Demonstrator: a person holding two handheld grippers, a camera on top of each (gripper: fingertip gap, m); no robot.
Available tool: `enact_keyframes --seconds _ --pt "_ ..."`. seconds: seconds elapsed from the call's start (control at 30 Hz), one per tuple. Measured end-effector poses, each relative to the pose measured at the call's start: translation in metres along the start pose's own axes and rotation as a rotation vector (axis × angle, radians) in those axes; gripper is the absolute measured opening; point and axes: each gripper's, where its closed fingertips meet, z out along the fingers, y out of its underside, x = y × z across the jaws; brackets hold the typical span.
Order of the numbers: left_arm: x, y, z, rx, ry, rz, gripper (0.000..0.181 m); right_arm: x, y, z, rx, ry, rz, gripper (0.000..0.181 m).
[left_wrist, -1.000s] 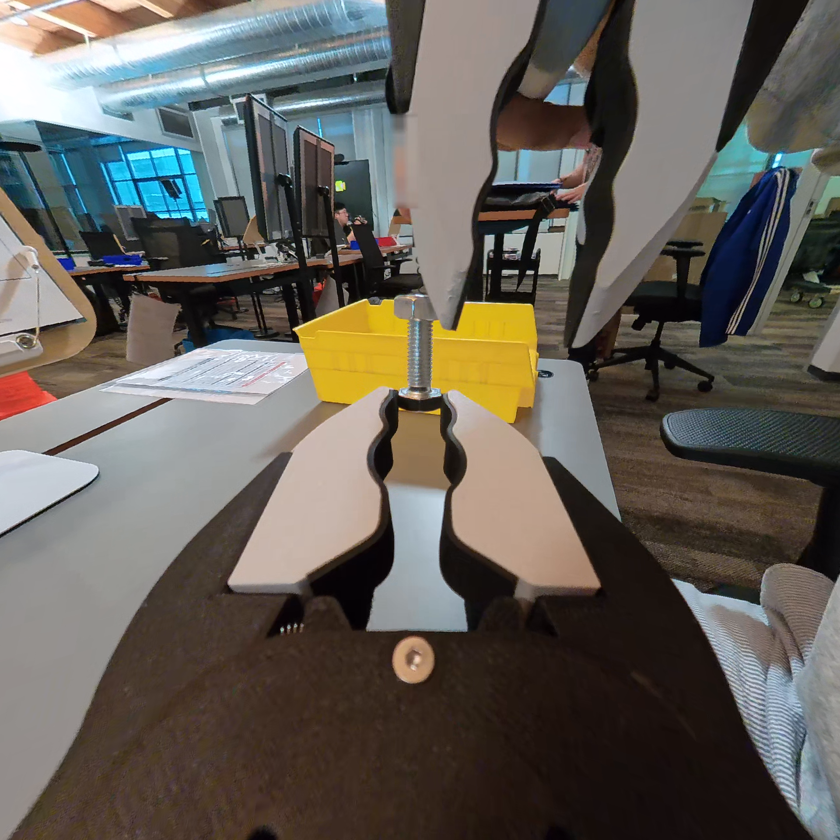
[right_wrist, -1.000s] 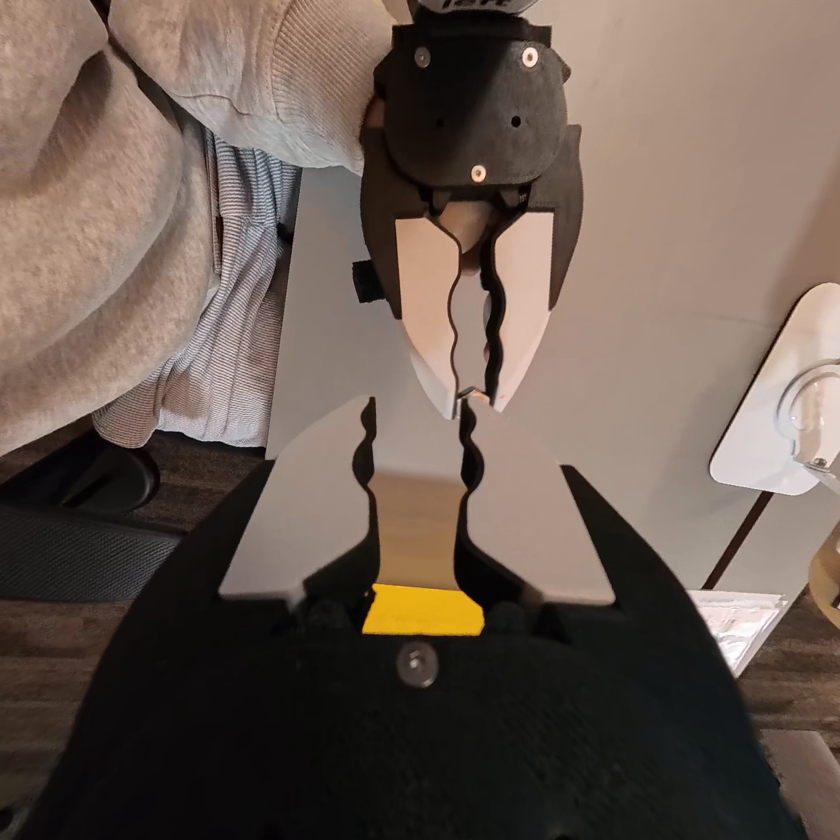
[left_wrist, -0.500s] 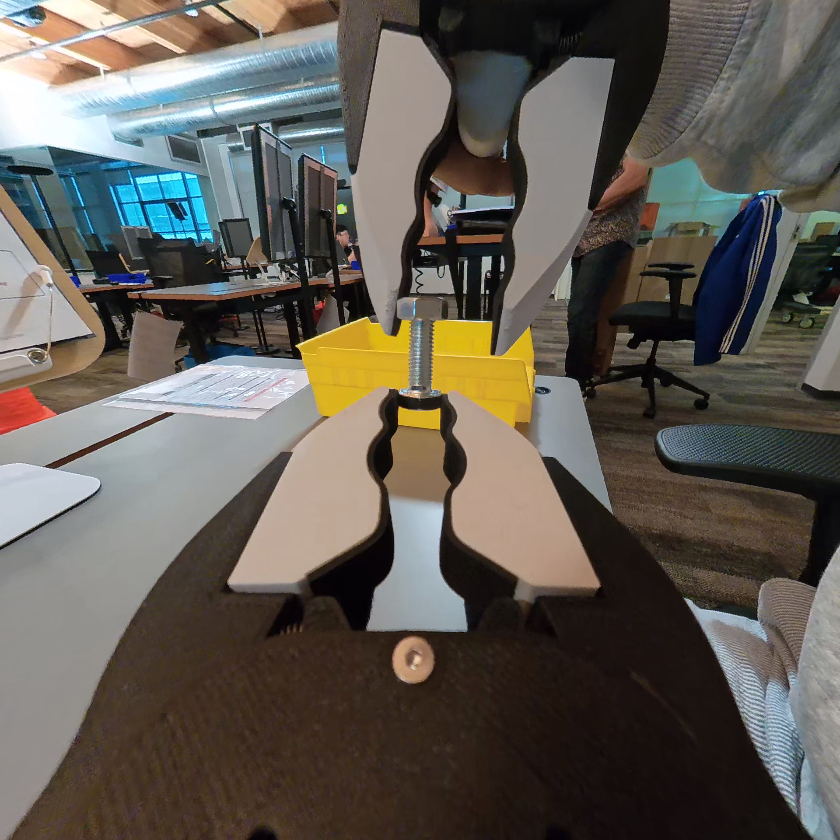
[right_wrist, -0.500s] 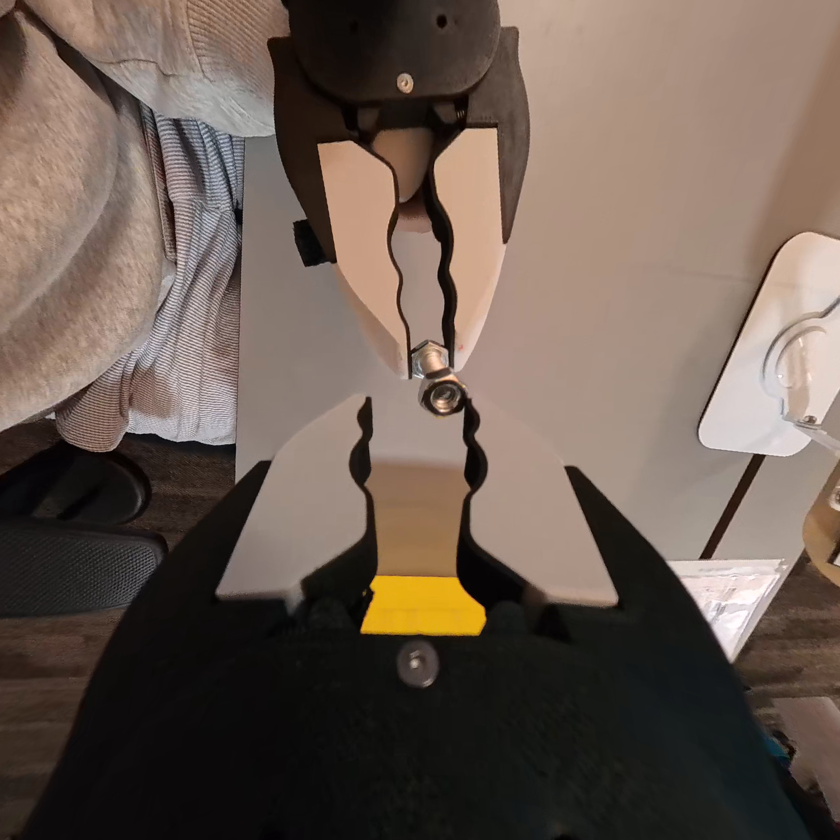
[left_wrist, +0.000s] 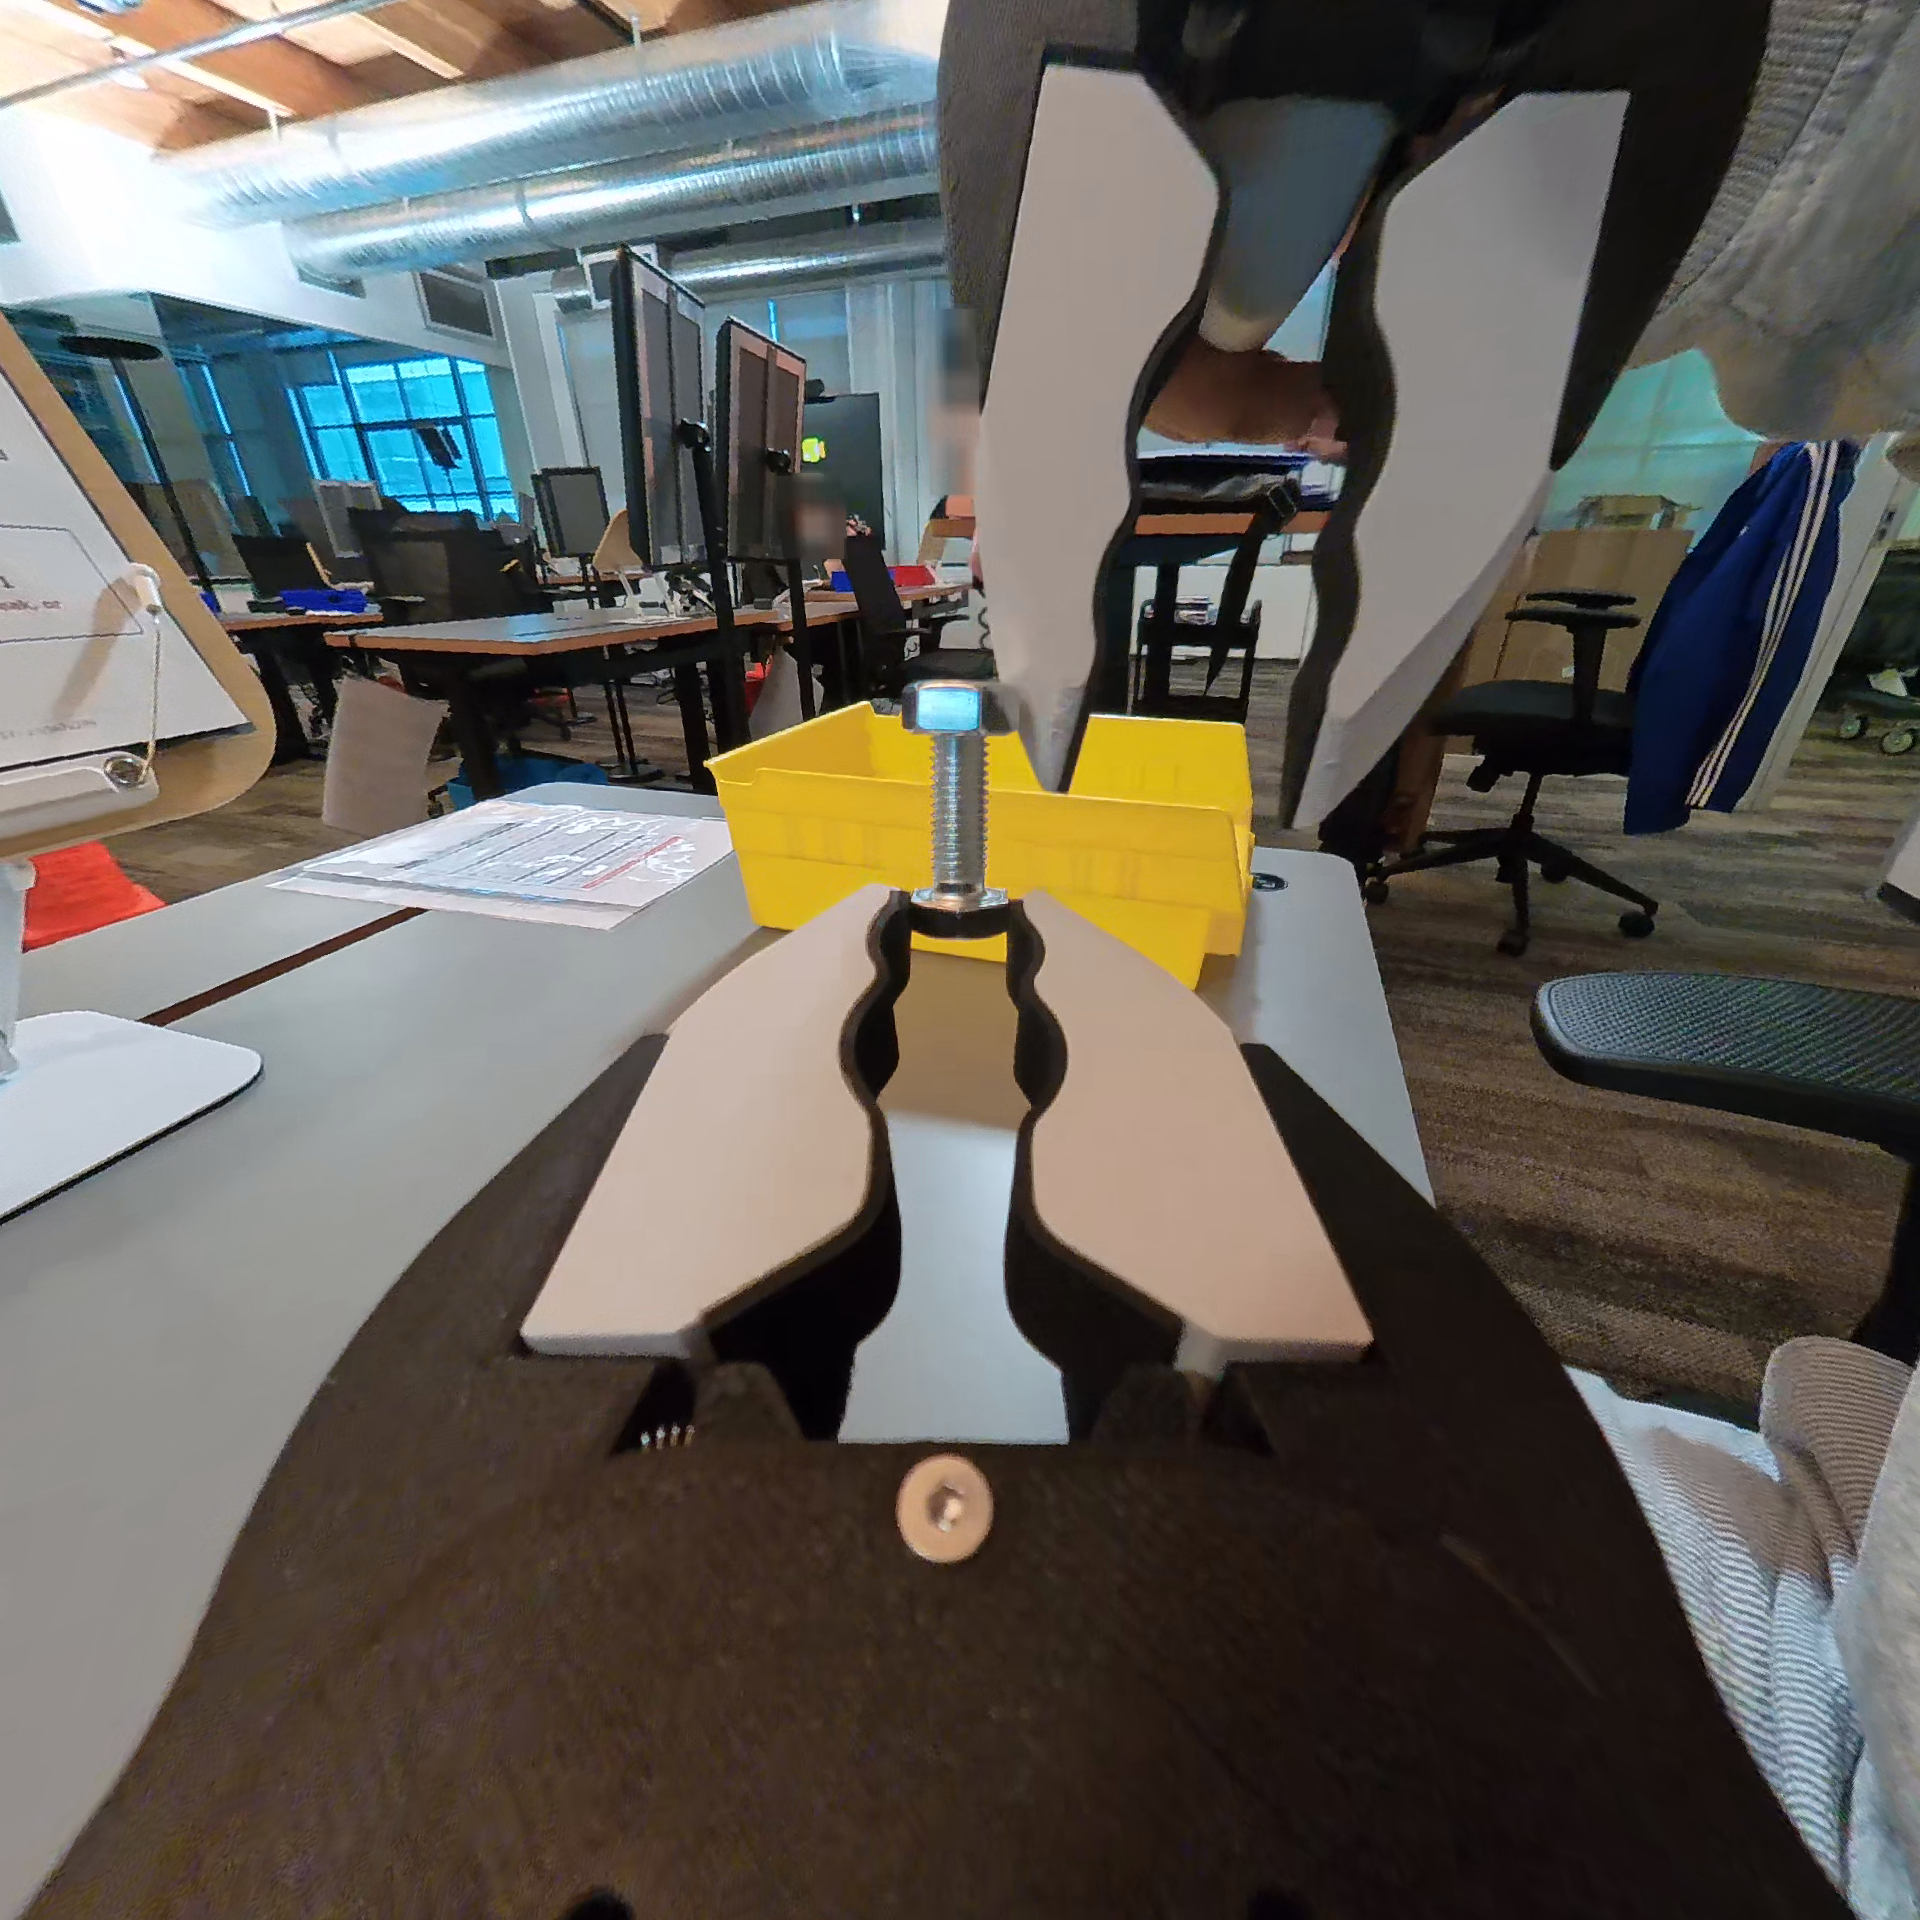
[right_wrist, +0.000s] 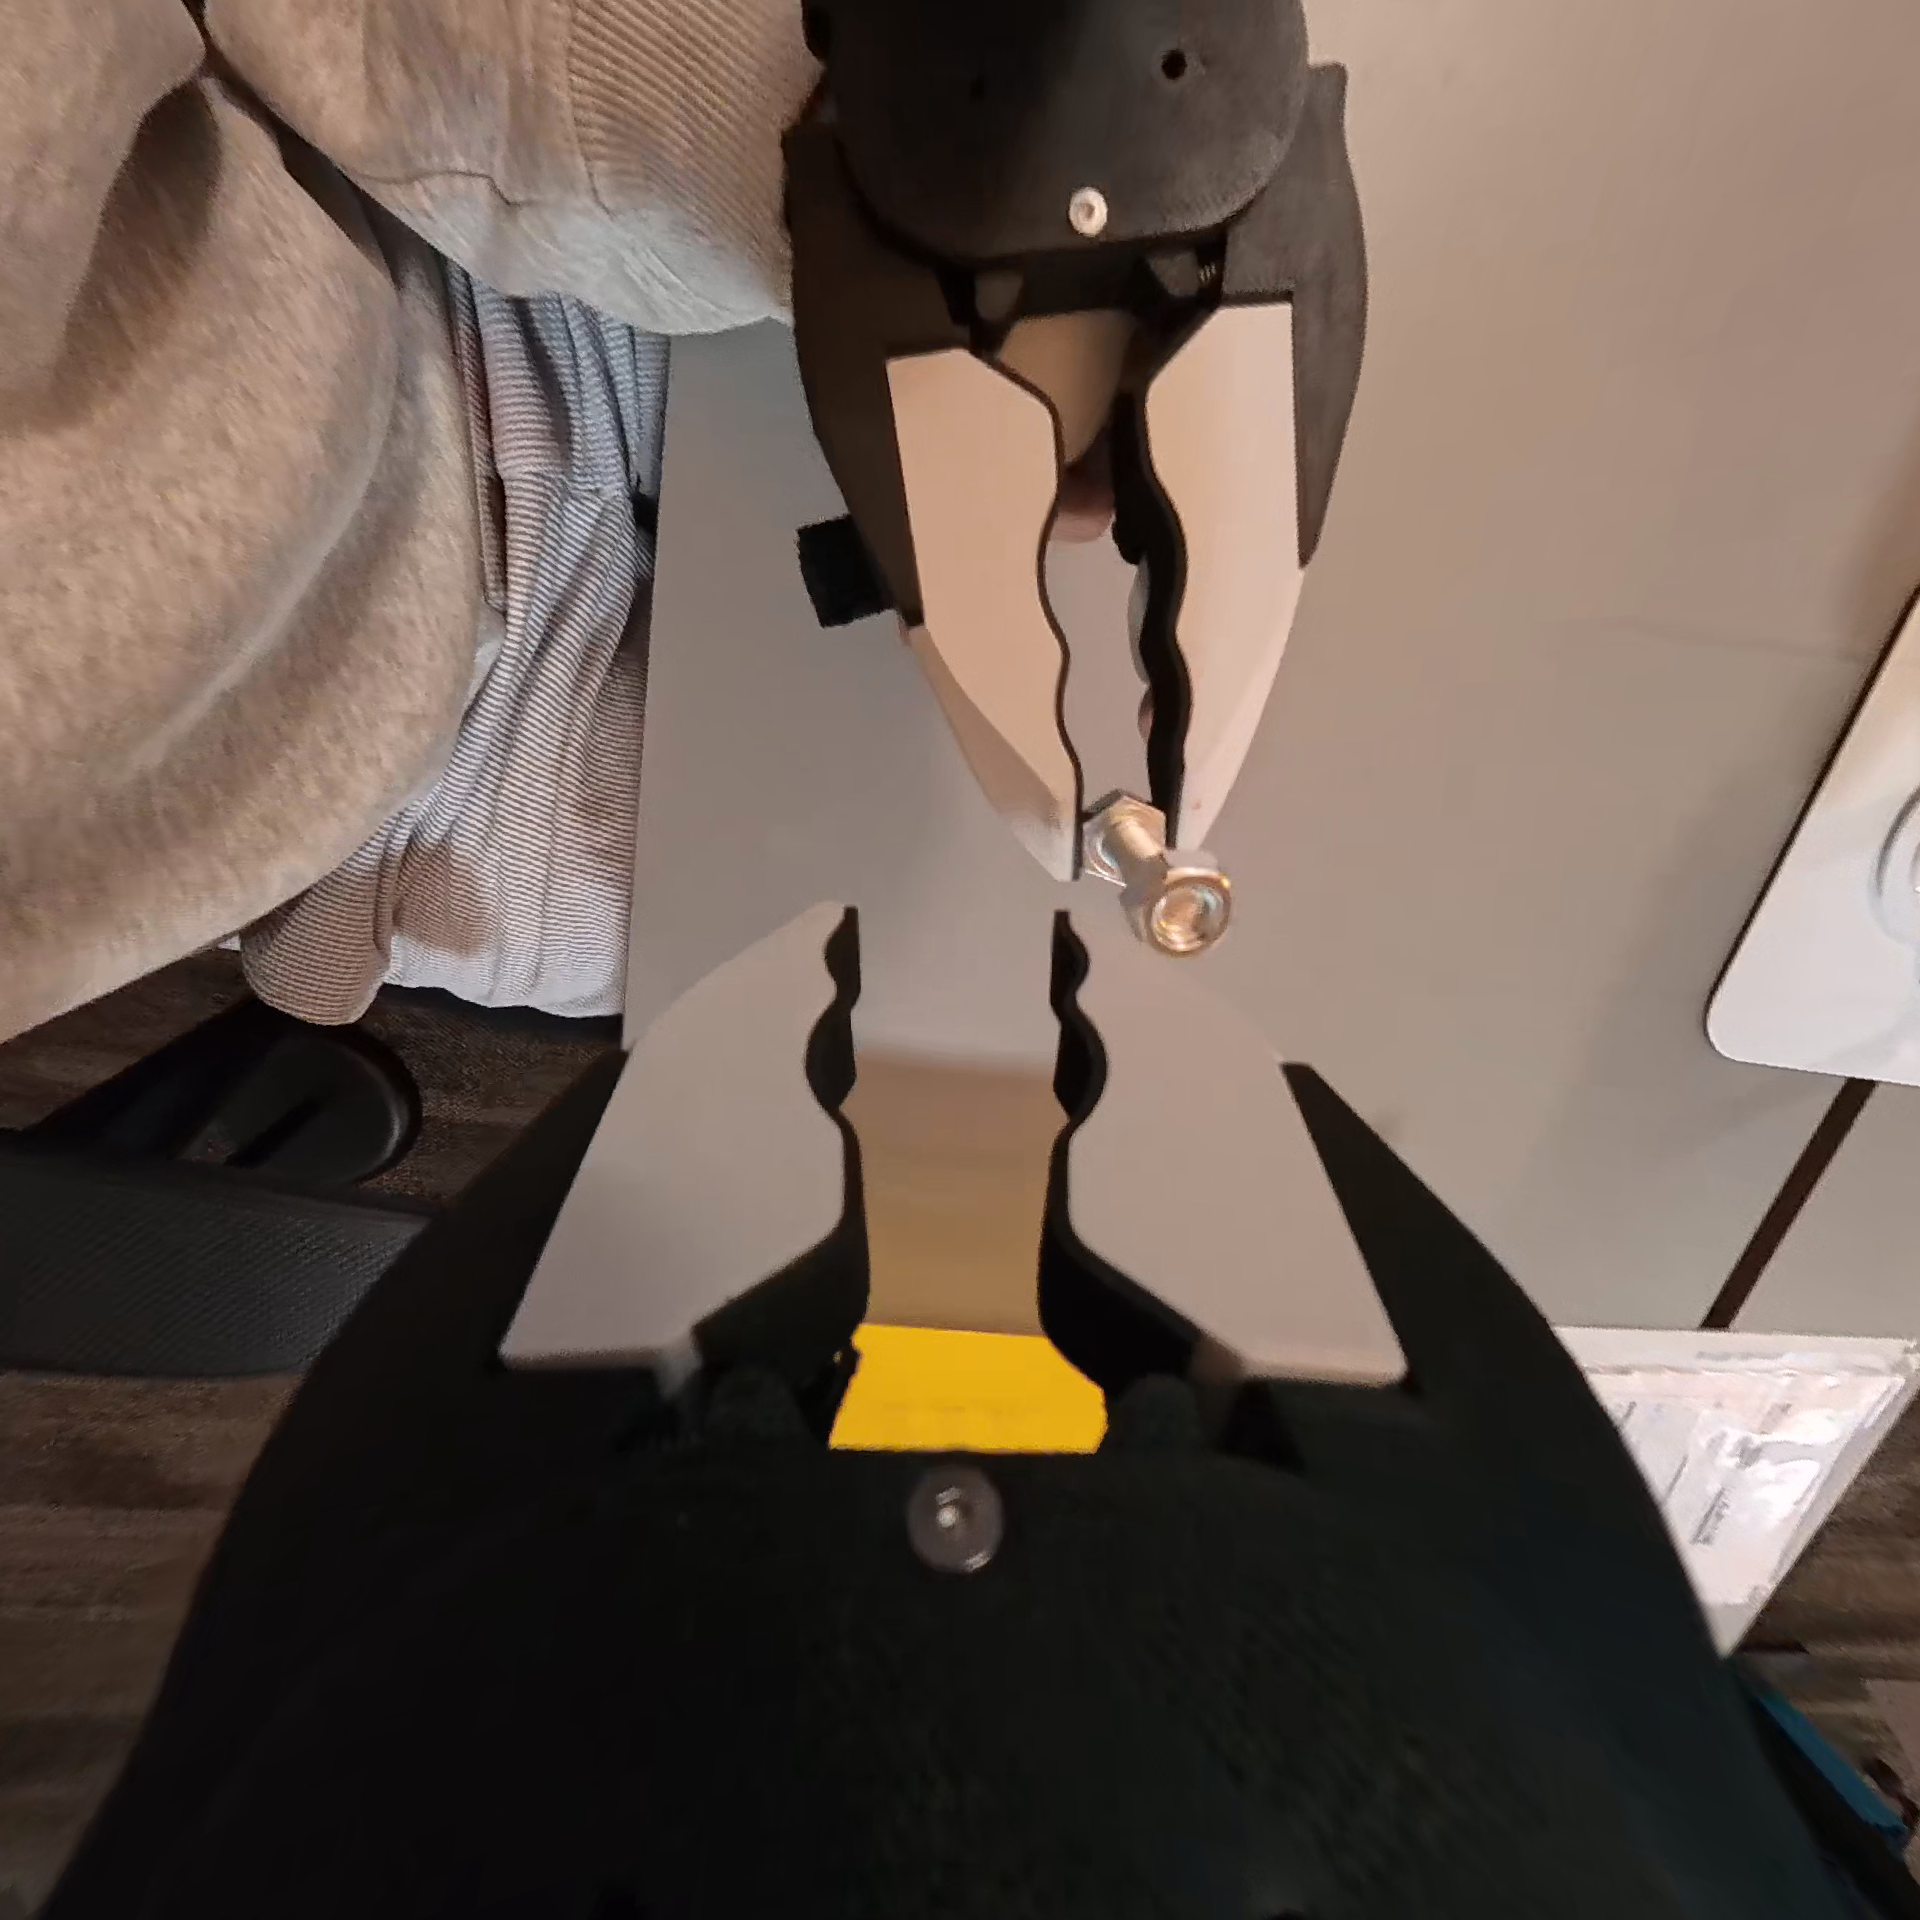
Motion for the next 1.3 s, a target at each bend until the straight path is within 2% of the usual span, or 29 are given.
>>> enact_keyframes --seconds 0.33,0.73,1.0,1.3 --pt "0.006 0.004 0.003 -0.027 0.018 0.033 0.019 0.006 -0.015 -0.003 0.081 0.012 -0.008 0.037" --pt "0.005 -0.003 0.0 0.016 0.03 0.002 0.019 0.023 0.001 0.0 0.043 0.044 0.021 0.04" --pt "0.0 -0.003 -0.001 0.018 0.008 -0.013 0.019 0.016 0.011 -0.001 0.008 0.035 0.034 0.037" --pt "0.0 -0.001 0.0 0.008 0.007 -0.015 0.019 0.003 -0.002 -0.005 0.051 0.018 0.008 0.036"
